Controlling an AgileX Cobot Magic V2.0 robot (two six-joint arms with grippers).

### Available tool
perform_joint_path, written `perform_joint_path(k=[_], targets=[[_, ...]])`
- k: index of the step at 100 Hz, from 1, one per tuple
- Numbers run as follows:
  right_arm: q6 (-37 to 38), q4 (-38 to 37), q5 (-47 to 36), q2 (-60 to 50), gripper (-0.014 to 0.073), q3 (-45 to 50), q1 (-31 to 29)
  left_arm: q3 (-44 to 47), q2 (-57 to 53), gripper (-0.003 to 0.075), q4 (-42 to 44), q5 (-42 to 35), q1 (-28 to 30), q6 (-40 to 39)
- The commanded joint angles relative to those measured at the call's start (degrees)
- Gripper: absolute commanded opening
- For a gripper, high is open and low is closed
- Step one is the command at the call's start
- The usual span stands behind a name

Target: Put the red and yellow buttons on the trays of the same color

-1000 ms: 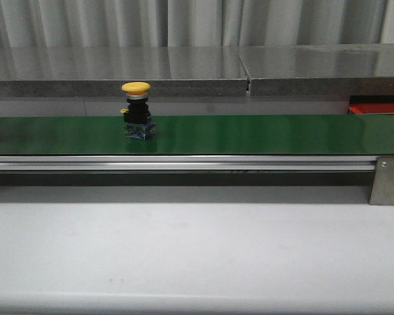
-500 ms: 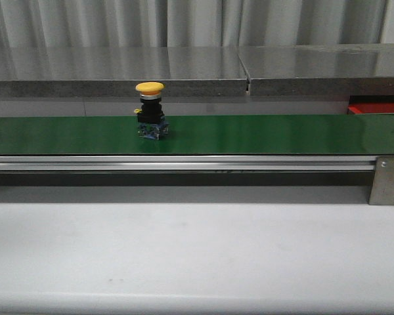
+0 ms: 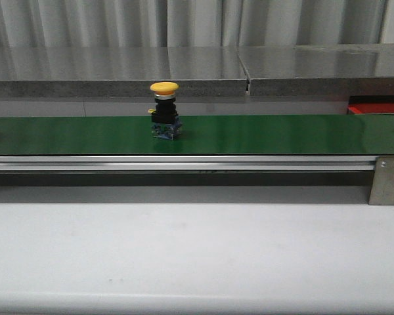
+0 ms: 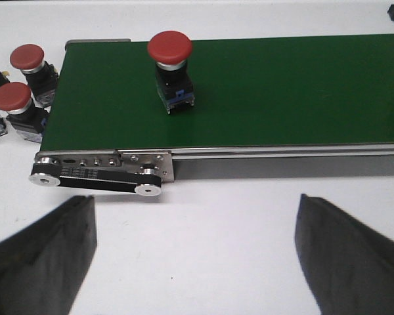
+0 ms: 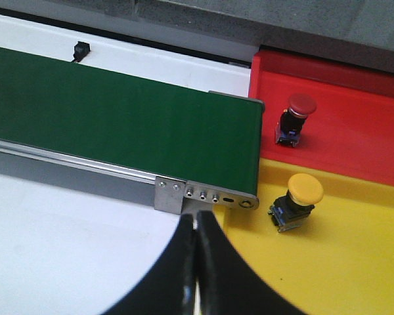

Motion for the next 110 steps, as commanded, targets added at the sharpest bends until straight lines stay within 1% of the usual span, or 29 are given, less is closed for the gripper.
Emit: perform_joint_path(k=[1,5,9,12,14,16,18,19,20,21,23,25,27,31,93,98,102,107,108,109,110], targets=[[-0.26,-0.17,-4.31,0.0,-0.0118,-1.59,0.17,1.09,-4.69,0.0477,-1.04,-5.92,-0.47,-0.16],[-0.26,-0.17,-4.31,0.0,-0.0118,-1.59,0.17,2.18,-6.21,0.0429,-1.04,-6.22,-0.47,-0.16],[-0.26,-0.17,-4.31,0.0,-0.0118,-1.59,0.17,3.05,-8.05,0.0351,-1.04,-6.83,-0.47,-0.16],[-0.26,-0.17,-4.31,0.0,-0.0118,-1.59,0.17,3.42,-8.73,0.0316,-1.04,-6.97,-0.47,-0.16],[-0.26,-0.17,-4.31,0.0,-0.0118,-1.59,0.17,3.74,-9.45,0.0267,-1.04,-7.11,-0.47,-0.16],[-0.26,-0.17,-4.31,0.0,-0.0118,-1.59,0.17,3.92,-9.73,0.0242,-1.04,-7.22,-0.47,-0.16],[-0.26,-0.17,-4.31,0.0,-0.0118,-1.59,0.17,4.0,-10.06,0.019,-1.04,-7.21,-0.47,-0.16],[-0.26,-0.17,-4.31,0.0,-0.0118,-1.59,0.17,4.0,-10.06,0.019,-1.04,-7.21,-0.47,-0.16],[-0.26,-0.17,-4.31,0.0,-0.0118,-1.59,0.17,4.0,-10.35,0.015,-1.04,-7.21,-0.47,-0.16],[-0.26,-0.17,-4.42,0.0,-0.0118,-1.59,0.17,4.0,-10.33,0.015,-1.04,-7.21,-0.47,-0.16],[-0.26,-0.17,-4.53,0.0,-0.0118,-1.59,0.17,4.0,-10.46,0.01,-1.04,-7.21,-0.47,-0.16],[-0.26,-0.17,-4.59,0.0,-0.0118,-1.59,0.17,4.0,-10.46,0.0075,-1.04,-7.21,-0.47,-0.16],[-0.26,-0.17,-4.65,0.0,-0.0118,-1.59,0.17,4.0,-10.46,0.0027,-1.04,-7.21,-0.47,-0.16],[-0.26,-0.17,-4.7,0.0,-0.0118,-1.59,0.17,4.0,-10.46,-0.0022,-1.04,-7.21,-0.47,-0.16],[-0.26,-0.12,-3.95,0.0,-0.011,-1.59,0.17,4.0,-10.46,-0.002,-1.04,-7.21,-0.47,-0.16],[-0.26,-0.12,-3.1,0.0,-0.0075,-1.59,0.17,4.0,-10.46,-0.002,-1.04,-7.21,-0.47,-0.16],[-0.26,-0.12,-2.49,0.0,-0.0015,-1.59,0.17,4.0,-10.46,-0.002,-1.04,-7.21,-0.47,-0.16],[-0.26,-0.12,-1.68,0.0,0.0095,-1.59,0.17,4.0,-10.46,-0.002,-1.04,-7.21,-0.47,-0.16],[-0.26,-0.12,-1.49,0.0,0.0134,-1.59,0.17,4.0,-10.46,-0.002,-1.04,-7.21,-0.47,-0.16],[-0.26,-0.12,-1.43,0.0,0.0155,-1.59,0.17,4.0,-10.46,-0.002,-1.04,-7.21,-0.47,-0.16],[-0.26,-0.12,-1.22,0.0,0.02,-1.59,0.17,4.0,-10.46,-0.002,-1.04,-7.21,-0.47,-0.16]])
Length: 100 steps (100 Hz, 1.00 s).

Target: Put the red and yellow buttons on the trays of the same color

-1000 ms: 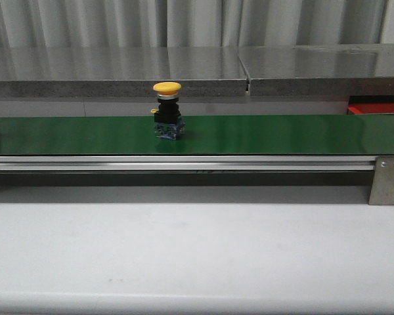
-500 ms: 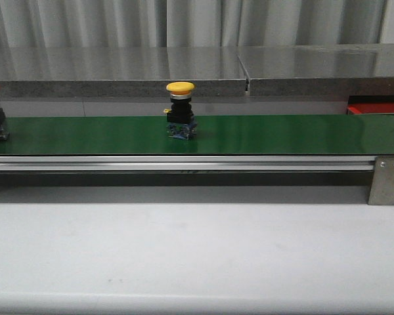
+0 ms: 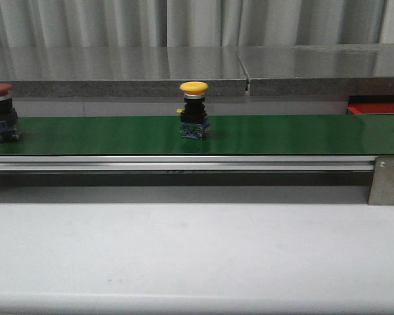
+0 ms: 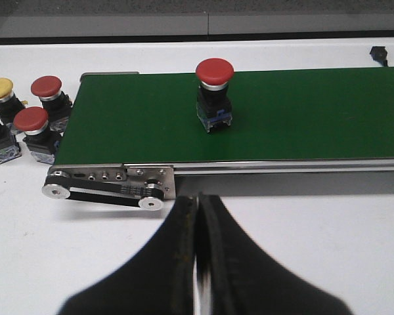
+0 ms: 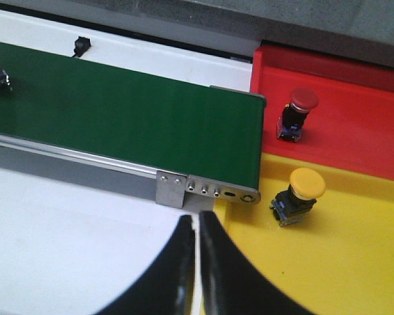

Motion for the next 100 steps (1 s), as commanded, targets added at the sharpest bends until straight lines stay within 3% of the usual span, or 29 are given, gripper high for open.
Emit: perform_joint_path(k=[1,7,14,32,52,100], targets=[[-0.26,-0.12,-2.27,0.0,0.0223,-1.59,0.17,-1.5,-0.11,-0.002,-0.71,-4.73,-0.47,-0.16],[-0.26,-0.12,-1.7,0.0,0.0444,-1.59,0.17,-1.5,-0.11,-0.002,-0.71,-4.73,-0.47,-0.16],[-0.26,-0.12,-1.71,0.0,0.0621,-1.59,0.17,-1.5,-0.11,-0.002,-0.71,-4.73,-0.47,-0.16],[-0.26,1.47,-0.86,2.02,0.058,-2.15,0.17,-1.5,-0.11,-0.002,-0.71,-4.62,-0.47,-0.16],[-3.16,2.94,4.31,14.19,0.058,-7.67,0.95,-1.5,-0.11,-0.002,-0.71,-4.62,-0.47,-0.16],[-4.75,4.33,2.56,50.9,0.058,-31.03,16.18,-1.5,-0.11,-0.002,-0.71,-4.54,-0.47,-0.16]])
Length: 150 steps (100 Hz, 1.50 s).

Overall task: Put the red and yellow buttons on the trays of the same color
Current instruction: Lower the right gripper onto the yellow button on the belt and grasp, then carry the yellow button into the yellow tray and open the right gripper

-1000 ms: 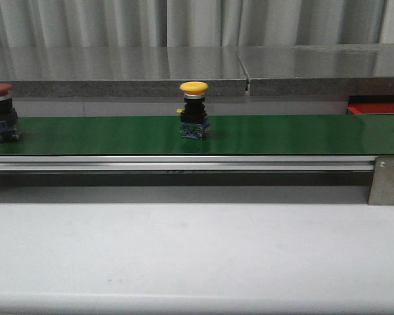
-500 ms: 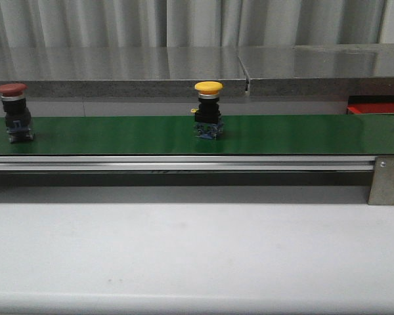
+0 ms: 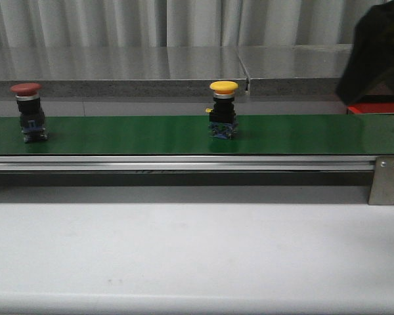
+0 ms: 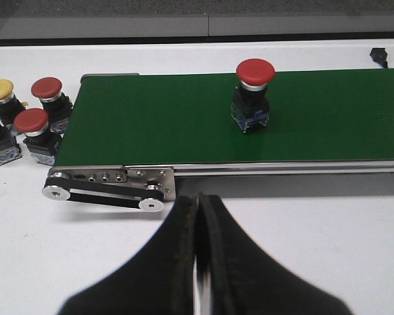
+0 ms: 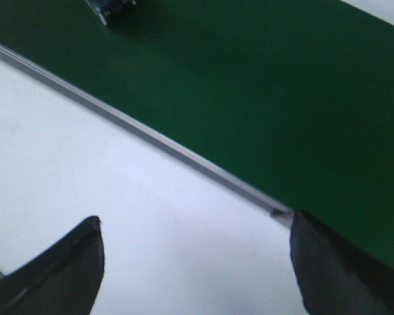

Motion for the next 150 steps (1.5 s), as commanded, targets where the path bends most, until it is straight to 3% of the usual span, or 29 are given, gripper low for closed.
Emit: perform_joint_path(k=[1,42,95,107,119,124,150], targets=[[-0.67,0.82,-2.36,3.97,0.058,-6.37,1.74,-1.5,0.02,-0.002,-0.71,-4.4,-0.47,-0.16],[-0.67,1.19,7.48,21.41,0.058,-29.7,4.85,-1.5,0.02,-0.002,-0.71,-4.4,-0.47,-0.16],[-0.67,1.27,10.12,30.41,0.0572,-39.74,5.55,-1.5,0.02,-0.002,-0.83,-4.4,-0.47,-0.16],[-0.67,1.22,10.18,31.14,0.0479,-39.79,5.55,-1.5,0.02,-0.002,-0.83,-4.4,-0.47,-0.16],[-0.67,1.22,9.93,31.14,0.024,-39.79,5.55,-1.5,0.02,-0.002,-0.83,-4.4,-0.47,-0.16],[-0.67,1.22,10.12,31.14,0.0186,-40.06,5.55,-1.5,0.02,-0.002,-0.83,-4.4,-0.47,-0.16],[-0.44,0.67,14.42,29.87,0.0175,-40.63,4.68,-1.5,0.02,-0.002,-0.94,-4.4,-0.47,-0.16]])
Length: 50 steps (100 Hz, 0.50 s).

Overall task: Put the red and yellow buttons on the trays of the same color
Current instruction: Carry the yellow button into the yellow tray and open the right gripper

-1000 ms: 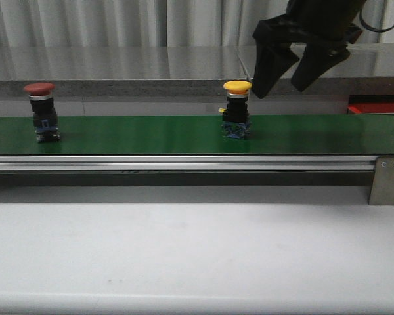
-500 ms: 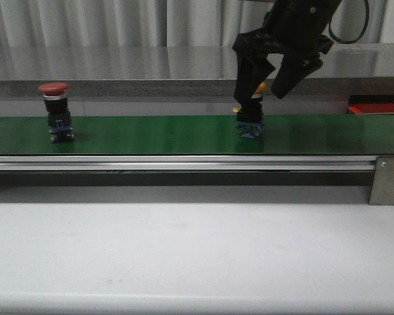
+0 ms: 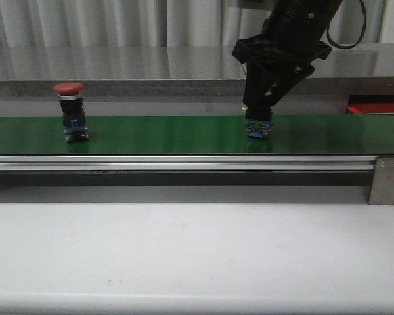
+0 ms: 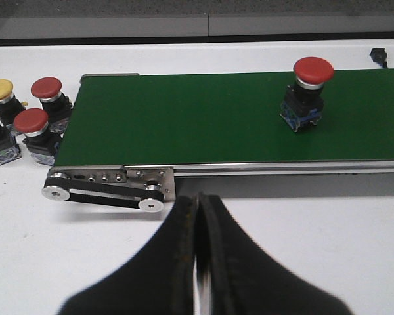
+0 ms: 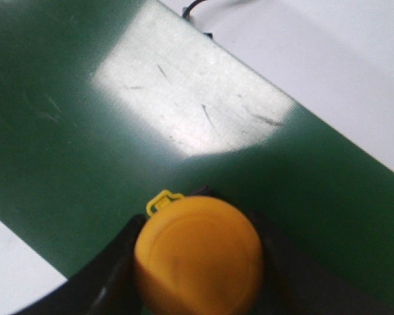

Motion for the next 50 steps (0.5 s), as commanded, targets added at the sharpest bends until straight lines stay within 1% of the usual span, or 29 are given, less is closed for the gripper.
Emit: perform_joint_path(k=[1,12,26,40,50], targets=[[-0.4,0.56,0.87,-4.53,0.0175,-1.98,-0.99,-1.6,0.02,-0.002,-0.93,-4.4,-0.47,-0.16],[-0.4,0.5,5.32,-6.67,0.0175,-1.93,-3.29,-1.6,0.02,-0.002,-0.93,-4.4,-0.47,-0.16],[-0.22,0.5,9.19,-10.95,0.0175,-0.82,-7.84,-1.6,0.02,-0.002,-1.06,-4.4,-0.47,-0.16],[-0.12,0.5,9.48,-17.37,0.0175,3.49,-14.16,-1.6,0.02,-0.002,-1.06,-4.4,-0.47,-0.16],[0.01,0.5,9.34,-22.01,0.0175,8.01,-20.32,-1.6,0.02,-0.002,-1.06,-4.4,-0.47,-0.16]])
